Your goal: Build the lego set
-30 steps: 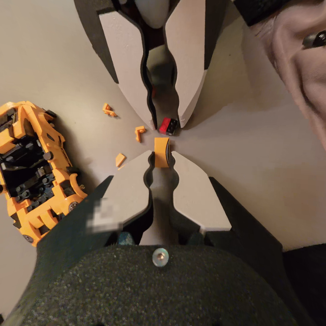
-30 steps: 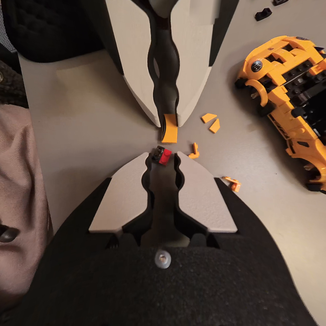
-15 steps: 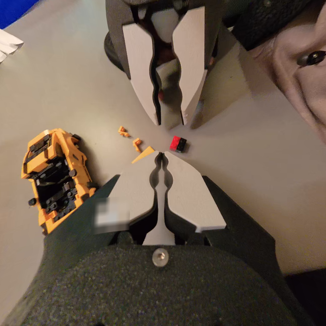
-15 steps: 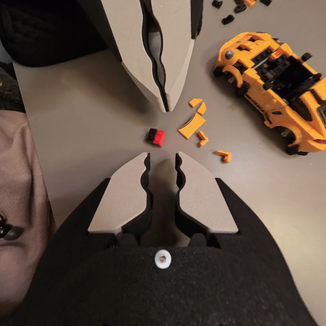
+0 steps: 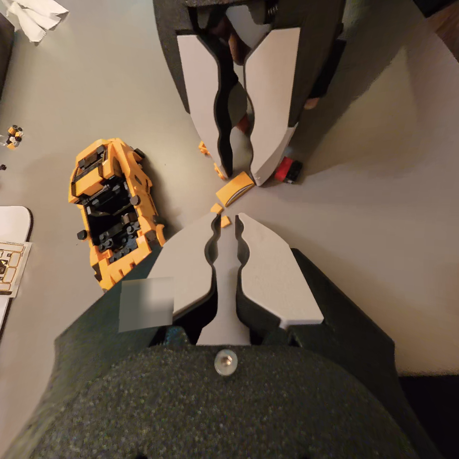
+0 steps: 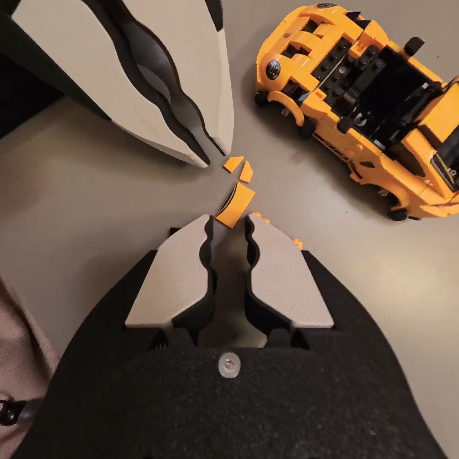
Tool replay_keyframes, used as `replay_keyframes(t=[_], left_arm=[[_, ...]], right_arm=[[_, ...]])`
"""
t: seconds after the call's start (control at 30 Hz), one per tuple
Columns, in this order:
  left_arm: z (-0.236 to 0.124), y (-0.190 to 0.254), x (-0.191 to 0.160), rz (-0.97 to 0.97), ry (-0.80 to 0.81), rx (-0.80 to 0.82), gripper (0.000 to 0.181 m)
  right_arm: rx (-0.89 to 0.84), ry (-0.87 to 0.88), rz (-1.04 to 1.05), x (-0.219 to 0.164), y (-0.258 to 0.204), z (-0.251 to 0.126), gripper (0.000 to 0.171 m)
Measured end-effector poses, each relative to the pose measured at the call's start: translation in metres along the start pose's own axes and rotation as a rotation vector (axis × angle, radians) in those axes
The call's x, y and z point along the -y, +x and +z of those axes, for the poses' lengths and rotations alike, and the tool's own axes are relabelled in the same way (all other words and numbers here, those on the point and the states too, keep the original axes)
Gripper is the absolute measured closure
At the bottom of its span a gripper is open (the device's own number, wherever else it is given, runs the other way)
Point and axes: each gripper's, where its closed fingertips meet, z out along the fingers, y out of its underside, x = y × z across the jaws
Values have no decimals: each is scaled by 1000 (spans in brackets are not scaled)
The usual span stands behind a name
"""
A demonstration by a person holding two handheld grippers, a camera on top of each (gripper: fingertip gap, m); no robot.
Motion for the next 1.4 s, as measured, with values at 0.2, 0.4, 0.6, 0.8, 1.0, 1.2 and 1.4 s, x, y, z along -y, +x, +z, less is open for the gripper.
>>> replay_keyframes(t=[0.2, 0.4, 0.6, 0.8, 1.0, 1.2, 1.4], left_arm=[[-4, 5, -7, -1, -14, -8, 171], [-4, 14, -4, -48, 50, -65, 168], [0, 24, 7, -54, 96, -110, 158], [11, 38, 6, 1, 44, -136, 152], [11, 40, 8, 1, 45, -144, 150], [16, 40, 12, -40, 69, -171, 146], [29, 41, 23, -93, 67, -202, 146]], right_arm=[[9, -78, -77, 6, -2, 5, 154], [118, -1, -203, 4, -8, -15, 156], [-7, -31, -148, -7, -28, -25, 156], [-98, -62, -188, -10, -37, -19, 156], [-85, -52, -172, -12, -32, -21, 156], [-1, 59, -156, -9, -25, -40, 156], [2, 132, -136, -21, -6, -57, 156]])
